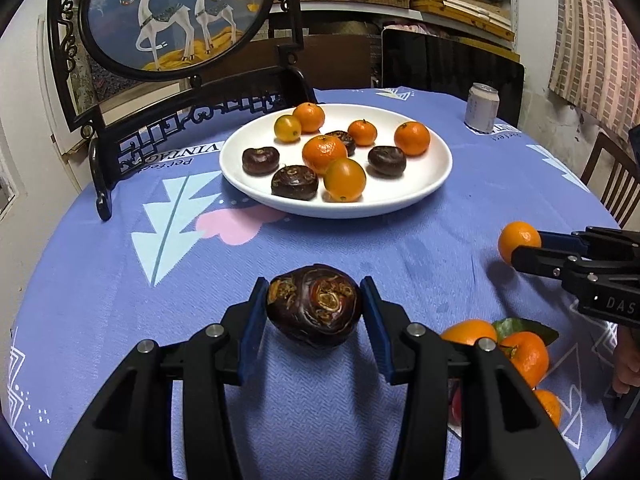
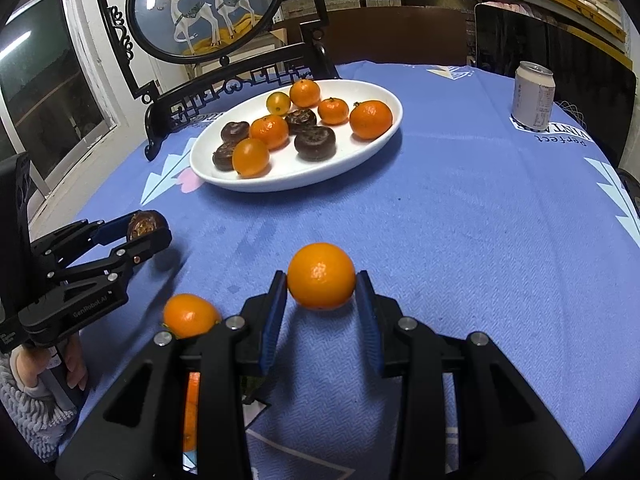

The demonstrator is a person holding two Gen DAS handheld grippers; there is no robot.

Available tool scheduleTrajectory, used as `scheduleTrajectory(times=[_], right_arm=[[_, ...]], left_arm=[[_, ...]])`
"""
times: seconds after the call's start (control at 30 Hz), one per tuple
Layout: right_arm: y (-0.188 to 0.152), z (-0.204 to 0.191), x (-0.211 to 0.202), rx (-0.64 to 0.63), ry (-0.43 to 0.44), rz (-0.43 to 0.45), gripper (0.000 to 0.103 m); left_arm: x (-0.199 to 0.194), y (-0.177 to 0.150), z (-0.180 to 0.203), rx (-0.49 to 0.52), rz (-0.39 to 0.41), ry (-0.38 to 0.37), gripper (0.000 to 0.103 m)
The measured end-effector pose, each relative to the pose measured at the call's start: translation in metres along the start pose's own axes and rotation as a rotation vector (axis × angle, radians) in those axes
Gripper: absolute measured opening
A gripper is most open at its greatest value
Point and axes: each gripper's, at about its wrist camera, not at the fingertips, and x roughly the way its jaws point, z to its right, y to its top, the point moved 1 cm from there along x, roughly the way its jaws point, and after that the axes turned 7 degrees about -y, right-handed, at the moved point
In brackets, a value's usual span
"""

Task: Organize fruits
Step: 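Lower the date and tangerine onto the white plate and open both grippers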

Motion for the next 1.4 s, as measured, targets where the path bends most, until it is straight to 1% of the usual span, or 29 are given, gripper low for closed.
scheduleTrajectory(times=[0.17, 0.23, 0.4, 0.53, 0.6, 0.73, 0.77, 0.8, 0.83, 0.87, 0.93, 1.07, 1.17, 1.27, 1.4], right_arm=[[0.006, 0.001, -0.007, 0.012, 0.015, 0.020, 0.036], [0.013, 0.002, -0.008, 0.020, 0.025, 0.025, 0.036], [0.052, -0.005, -0.008, -0.003, 0.007, 0.071, 0.036], [0.086, -0.014, 0.012, -0.014, 0.023, 0.080, 0.036], [0.095, -0.017, 0.029, -0.013, 0.024, 0.065, 0.036], [0.101, -0.016, 0.050, 0.002, 0.028, 0.045, 0.037], [0.102, -0.015, 0.052, 0.002, 0.032, 0.050, 0.047], [0.102, -0.013, 0.052, 0.007, 0.042, 0.059, 0.054], [0.101, -0.012, 0.050, 0.010, 0.043, 0.068, 0.061], [0.102, -0.010, 0.049, 0.009, 0.039, 0.074, 0.060], [0.102, -0.008, 0.047, 0.010, 0.035, 0.073, 0.060], [0.098, -0.003, 0.038, 0.028, 0.032, 0.071, 0.061], [0.087, -0.002, 0.025, 0.026, 0.037, 0.075, 0.064], [0.069, 0.002, 0.008, 0.044, 0.054, 0.071, 0.066], [0.036, 0.011, -0.017, 0.070, 0.062, 0.069, 0.069]], left_arm=[[-0.004, 0.005, 0.000, 0.001, 0.019, -0.002, 0.047], [-0.003, 0.014, -0.002, -0.009, 0.025, -0.013, 0.047], [0.008, 0.058, -0.017, -0.045, 0.041, -0.033, 0.047], [0.029, 0.090, -0.026, -0.070, 0.045, -0.041, 0.047], [0.044, 0.101, -0.031, -0.097, 0.037, -0.058, 0.047], [0.068, 0.117, -0.038, -0.133, 0.023, -0.070, 0.047], [0.074, 0.121, -0.040, -0.144, 0.018, -0.069, 0.048], [0.078, 0.124, -0.041, -0.150, 0.015, -0.070, 0.048], [0.082, 0.127, -0.042, -0.160, 0.011, -0.075, 0.051], [0.083, 0.127, -0.043, -0.172, 0.013, -0.085, 0.059], [0.080, 0.125, -0.043, -0.184, 0.026, -0.093, 0.069], [0.067, 0.116, -0.040, -0.163, 0.023, -0.093, 0.069], [0.045, 0.101, -0.045, -0.179, 0.041, -0.086, 0.069], [0.024, 0.071, -0.048, -0.199, 0.030, -0.079, 0.069], [0.005, 0.034, -0.035, -0.183, 0.001, -0.099, 0.069]])
